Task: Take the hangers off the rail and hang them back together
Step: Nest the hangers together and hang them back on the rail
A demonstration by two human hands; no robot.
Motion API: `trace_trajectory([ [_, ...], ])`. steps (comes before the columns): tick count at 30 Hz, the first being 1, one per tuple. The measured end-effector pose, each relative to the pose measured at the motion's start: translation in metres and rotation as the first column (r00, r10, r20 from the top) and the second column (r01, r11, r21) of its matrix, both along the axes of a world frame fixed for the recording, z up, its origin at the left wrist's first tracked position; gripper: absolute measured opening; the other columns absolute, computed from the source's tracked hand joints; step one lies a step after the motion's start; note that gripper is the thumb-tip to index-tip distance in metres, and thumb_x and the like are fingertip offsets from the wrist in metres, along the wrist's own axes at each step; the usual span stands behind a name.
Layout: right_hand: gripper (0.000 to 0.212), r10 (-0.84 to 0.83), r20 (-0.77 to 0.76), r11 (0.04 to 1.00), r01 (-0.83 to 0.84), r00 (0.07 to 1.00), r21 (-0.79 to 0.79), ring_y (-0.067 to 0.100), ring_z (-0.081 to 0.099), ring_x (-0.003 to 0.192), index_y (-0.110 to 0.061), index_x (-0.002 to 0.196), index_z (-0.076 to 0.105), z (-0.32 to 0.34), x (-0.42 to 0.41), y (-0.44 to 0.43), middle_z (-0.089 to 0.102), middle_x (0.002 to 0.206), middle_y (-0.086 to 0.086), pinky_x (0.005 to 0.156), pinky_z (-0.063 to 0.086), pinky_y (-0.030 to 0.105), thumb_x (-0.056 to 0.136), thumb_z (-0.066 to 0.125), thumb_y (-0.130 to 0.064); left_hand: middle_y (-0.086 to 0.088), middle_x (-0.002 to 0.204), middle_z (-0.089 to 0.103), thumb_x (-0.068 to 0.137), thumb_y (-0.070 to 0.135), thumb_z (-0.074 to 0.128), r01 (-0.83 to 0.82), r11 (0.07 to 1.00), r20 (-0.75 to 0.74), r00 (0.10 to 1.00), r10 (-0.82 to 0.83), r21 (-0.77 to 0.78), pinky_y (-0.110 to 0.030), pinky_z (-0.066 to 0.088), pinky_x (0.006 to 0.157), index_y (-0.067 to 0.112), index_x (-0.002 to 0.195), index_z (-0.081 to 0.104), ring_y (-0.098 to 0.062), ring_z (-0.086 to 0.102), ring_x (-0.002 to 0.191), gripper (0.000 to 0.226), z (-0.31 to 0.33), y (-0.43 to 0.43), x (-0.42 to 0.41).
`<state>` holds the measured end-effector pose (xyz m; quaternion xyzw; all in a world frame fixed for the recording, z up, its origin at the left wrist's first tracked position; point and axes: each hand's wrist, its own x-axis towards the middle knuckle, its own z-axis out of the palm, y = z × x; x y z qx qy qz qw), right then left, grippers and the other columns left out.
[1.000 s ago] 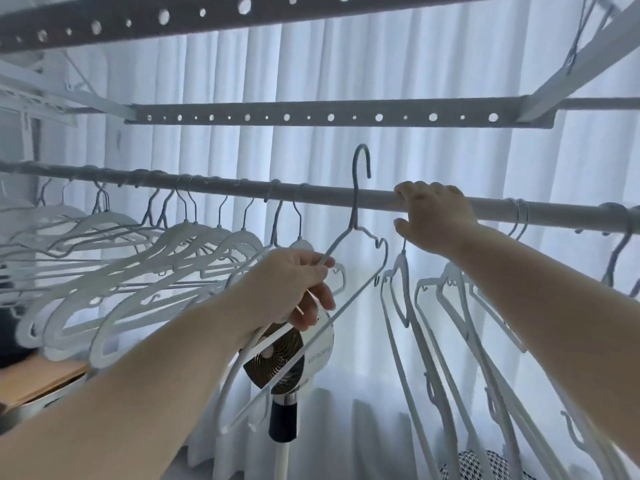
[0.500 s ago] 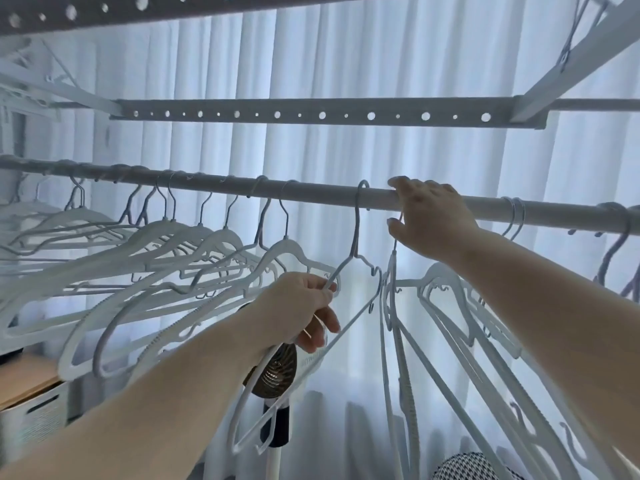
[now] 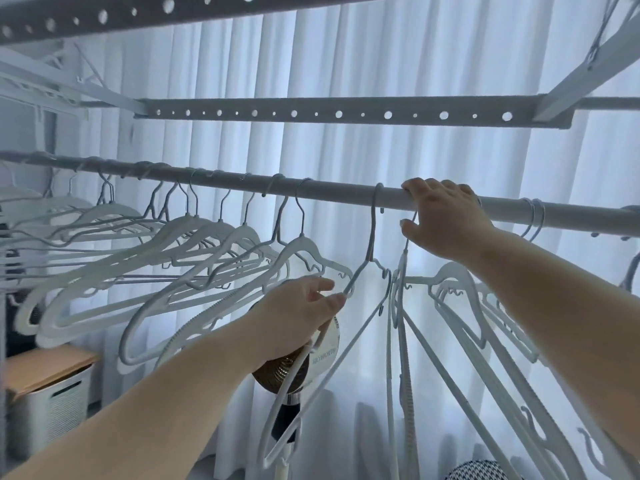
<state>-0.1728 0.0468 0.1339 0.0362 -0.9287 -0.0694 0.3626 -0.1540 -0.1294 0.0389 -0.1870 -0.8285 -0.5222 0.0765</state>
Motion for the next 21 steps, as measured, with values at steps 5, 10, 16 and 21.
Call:
trace_trajectory([
  [5,0.051,0.025,0.013,0.999,-0.025,1.0,-0.025,0.027,0.04,0.126,-0.015,0.138,0.034,0.002,0.002,0.003,0.047,0.136,0.008,0.107,0.025,0.035,0.09,0.049,-0.026,0.026,0.08,0.05,0.09,0.03,0.05,-0.258,0.965,-0.41,0.886,0.215,-0.053,-0.006,0.036,0.069,0.023,0.12,0.057,0.01,0.048,0.074,0.031,0.001,-0.014,0.015],
  [10,0.057,0.062,0.003,0.994,-0.062,0.998,-0.094,0.026,0.033,0.133,-0.019,0.143,0.029,0.004,0.008,-0.004,0.035,0.146,0.005,0.109,0.025,0.038,0.09,0.05,-0.025,0.014,0.085,0.053,0.087,0.03,0.055,-0.472,0.881,-0.628,0.677,0.384,0.03,-0.026,0.039,0.071,0.019,0.1,0.07,-0.007,0.048,0.071,0.022,-0.002,-0.046,0.031],
  [16,0.041,0.209,-0.064,0.978,-0.208,0.976,0.013,0.022,0.035,0.13,-0.016,0.132,0.047,0.014,0.015,-0.04,0.046,0.139,0.005,0.107,0.023,0.03,0.091,0.047,-0.018,-0.009,0.087,0.073,0.077,0.017,0.06,-0.664,0.73,-0.704,0.596,0.386,-0.163,-0.042,0.053,0.07,0.01,0.086,0.072,-0.034,0.066,0.085,0.017,-0.013,-0.097,0.021],
  [21,0.04,0.211,0.008,0.977,-0.211,0.978,0.037,0.023,0.038,0.129,-0.015,0.13,0.049,0.02,0.0,-0.092,0.047,0.138,0.005,0.104,0.03,0.029,0.09,0.047,-0.018,-0.006,0.078,0.073,0.072,0.029,0.049,-0.691,0.675,-0.746,0.586,0.316,-0.258,-0.044,0.055,0.065,0.012,0.081,0.071,-0.032,0.067,0.074,0.029,-0.01,-0.128,0.013],
])
